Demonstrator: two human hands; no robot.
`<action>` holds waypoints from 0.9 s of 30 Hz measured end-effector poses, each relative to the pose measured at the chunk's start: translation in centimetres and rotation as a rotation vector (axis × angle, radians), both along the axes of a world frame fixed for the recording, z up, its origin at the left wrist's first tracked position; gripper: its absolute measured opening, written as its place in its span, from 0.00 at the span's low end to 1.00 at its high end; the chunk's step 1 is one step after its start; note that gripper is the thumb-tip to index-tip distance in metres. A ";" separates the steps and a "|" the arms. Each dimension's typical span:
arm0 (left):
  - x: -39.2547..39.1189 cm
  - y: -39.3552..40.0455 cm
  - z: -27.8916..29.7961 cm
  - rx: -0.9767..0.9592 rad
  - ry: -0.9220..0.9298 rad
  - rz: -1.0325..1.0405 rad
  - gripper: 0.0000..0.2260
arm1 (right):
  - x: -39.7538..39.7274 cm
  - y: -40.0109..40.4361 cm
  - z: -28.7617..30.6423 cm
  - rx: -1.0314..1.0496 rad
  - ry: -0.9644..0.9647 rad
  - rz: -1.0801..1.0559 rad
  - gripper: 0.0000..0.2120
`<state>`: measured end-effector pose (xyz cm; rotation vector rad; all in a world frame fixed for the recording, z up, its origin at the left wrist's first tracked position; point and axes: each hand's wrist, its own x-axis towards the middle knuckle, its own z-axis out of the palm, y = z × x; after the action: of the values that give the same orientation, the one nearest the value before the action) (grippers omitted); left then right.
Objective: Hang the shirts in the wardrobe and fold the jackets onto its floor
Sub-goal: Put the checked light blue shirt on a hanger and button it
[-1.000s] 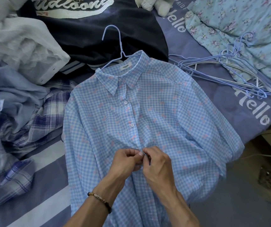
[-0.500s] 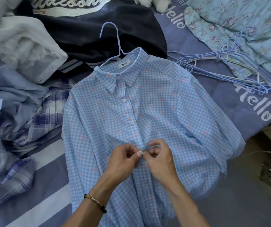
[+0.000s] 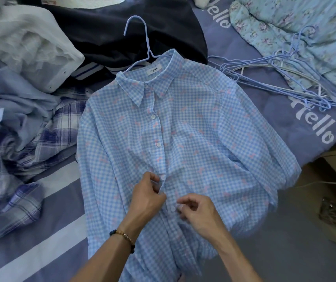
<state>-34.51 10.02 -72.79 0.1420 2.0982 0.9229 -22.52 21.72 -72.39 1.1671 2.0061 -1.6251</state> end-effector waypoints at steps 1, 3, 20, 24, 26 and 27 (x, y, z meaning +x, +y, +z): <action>0.2 -0.3 0.1 0.002 0.023 -0.009 0.11 | 0.2 0.0 -0.1 0.102 0.002 -0.006 0.08; 0.8 -1.3 0.2 -0.035 0.083 -0.052 0.07 | 0.2 -0.3 -0.1 0.220 0.000 0.076 0.05; 5.4 -1.3 3.6 0.214 -0.289 0.203 0.13 | 1.7 -1.0 2.0 0.407 0.104 -0.177 0.06; 7.0 -0.1 4.3 0.257 -0.318 0.244 0.09 | 3.2 -0.8 3.0 0.570 0.180 -0.052 0.04; 7.8 0.3 4.3 0.268 -0.316 0.268 0.10 | 3.8 -1.0 3.3 0.567 0.207 -0.036 0.03; 8.1 0.5 4.4 0.278 -0.320 0.281 0.12 | 4.0 -1.1 3.5 0.552 0.213 -0.037 0.03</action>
<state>-26.40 10.51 -68.41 -0.1539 1.7131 1.3116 -18.50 20.60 -68.85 1.2450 2.6962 -1.2869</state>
